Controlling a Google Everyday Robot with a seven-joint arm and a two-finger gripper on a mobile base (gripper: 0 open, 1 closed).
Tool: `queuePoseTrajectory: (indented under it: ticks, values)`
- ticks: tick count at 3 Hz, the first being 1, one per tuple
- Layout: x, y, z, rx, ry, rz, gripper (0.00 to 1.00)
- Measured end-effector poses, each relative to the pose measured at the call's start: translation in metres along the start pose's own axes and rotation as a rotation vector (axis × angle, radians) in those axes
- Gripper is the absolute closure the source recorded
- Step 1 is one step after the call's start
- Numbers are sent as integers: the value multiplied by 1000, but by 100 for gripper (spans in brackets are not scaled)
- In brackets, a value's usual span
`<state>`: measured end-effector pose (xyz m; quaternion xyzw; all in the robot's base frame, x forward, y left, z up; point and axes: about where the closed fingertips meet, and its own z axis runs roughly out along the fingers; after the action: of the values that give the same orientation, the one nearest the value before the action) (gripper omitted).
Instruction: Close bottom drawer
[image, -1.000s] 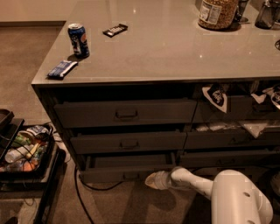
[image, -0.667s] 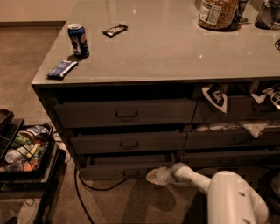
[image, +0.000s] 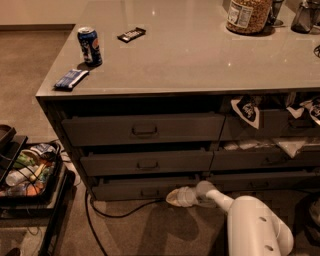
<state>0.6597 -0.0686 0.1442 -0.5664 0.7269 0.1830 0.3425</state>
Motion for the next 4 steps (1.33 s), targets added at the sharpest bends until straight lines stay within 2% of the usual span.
queuePoseTrajectory:
  ticks: [1,2,3,4]
  values:
    - [0,-11,13,15,-23,-47,100]
    - [-6,-36,32,33,-25,-140,100]
    - [-6,-35,32,31,-25,-138,100]
    - [-8,-24,23,-17,6,-117,100]
